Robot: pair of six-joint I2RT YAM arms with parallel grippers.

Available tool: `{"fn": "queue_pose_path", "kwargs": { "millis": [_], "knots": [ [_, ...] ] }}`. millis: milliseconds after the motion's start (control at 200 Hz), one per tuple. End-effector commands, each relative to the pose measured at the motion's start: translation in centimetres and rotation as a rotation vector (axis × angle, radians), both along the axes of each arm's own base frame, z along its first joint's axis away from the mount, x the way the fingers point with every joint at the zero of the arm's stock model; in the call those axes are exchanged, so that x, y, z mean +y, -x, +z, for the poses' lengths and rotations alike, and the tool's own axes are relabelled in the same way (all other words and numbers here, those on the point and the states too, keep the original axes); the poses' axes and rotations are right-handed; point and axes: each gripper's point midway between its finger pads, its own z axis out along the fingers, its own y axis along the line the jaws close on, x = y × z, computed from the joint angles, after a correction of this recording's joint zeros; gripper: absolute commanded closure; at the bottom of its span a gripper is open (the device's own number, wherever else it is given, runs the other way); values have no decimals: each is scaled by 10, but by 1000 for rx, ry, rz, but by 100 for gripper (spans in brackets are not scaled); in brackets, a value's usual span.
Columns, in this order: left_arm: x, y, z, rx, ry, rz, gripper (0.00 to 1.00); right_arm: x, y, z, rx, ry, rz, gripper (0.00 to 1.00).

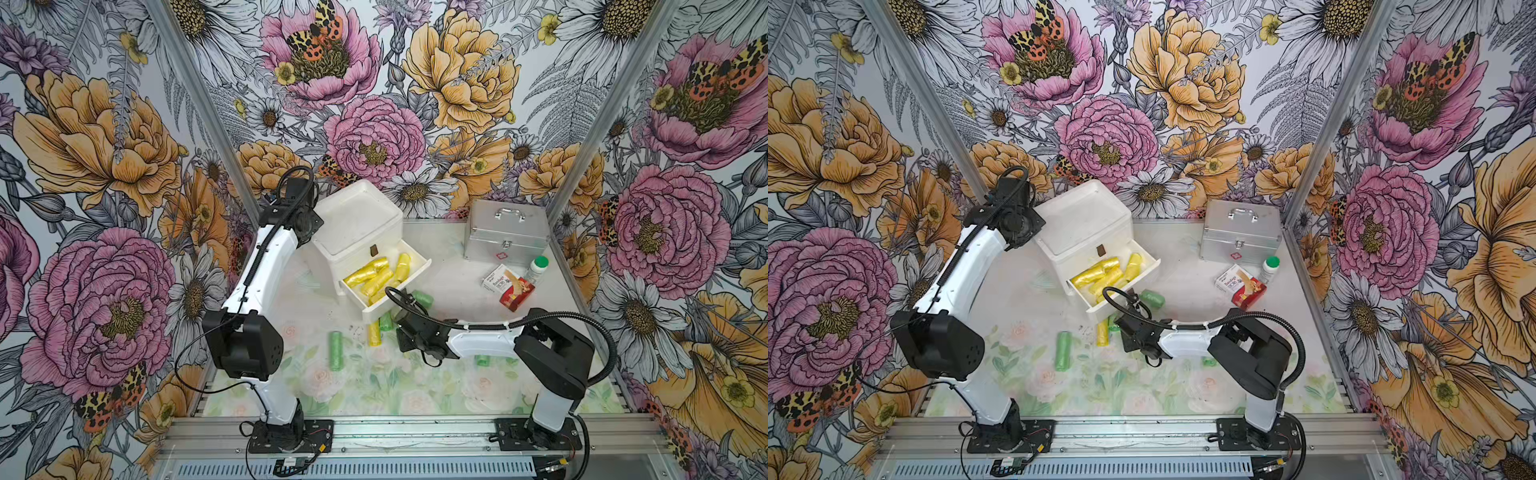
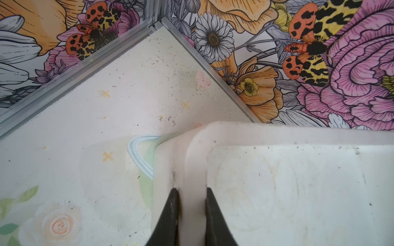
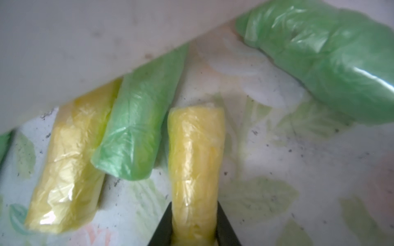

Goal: Sort the rolls of trash bags by color and place them into the drawer
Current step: Pick up the roll of trash bags from the center of the board, then place the roll of trash bags in the drawer.

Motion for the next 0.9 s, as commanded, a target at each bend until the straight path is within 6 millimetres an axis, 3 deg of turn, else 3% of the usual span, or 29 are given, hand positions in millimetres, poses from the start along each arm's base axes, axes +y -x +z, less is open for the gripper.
{"fn": "queue_pose_path", "kwargs": {
  "millis": [0,260,520,716,896],
  "knots": [
    [-30,33,-64,262,136,-32,100,-10,8,24,-21,-65,-34,76],
    [-33,31,-65,263,141,-39,100,-43,25,89,-49,-176,-74,80],
    [-38,31,-64,262,145,-45,100,-53,1,149,-25,-417,-116,80],
    [-37,32,-66,266,143,-43,100,-40,-17,186,3,-531,-70,79],
    [-38,34,-67,270,146,-41,100,-16,-42,219,23,-614,-31,79]
  ]
}}
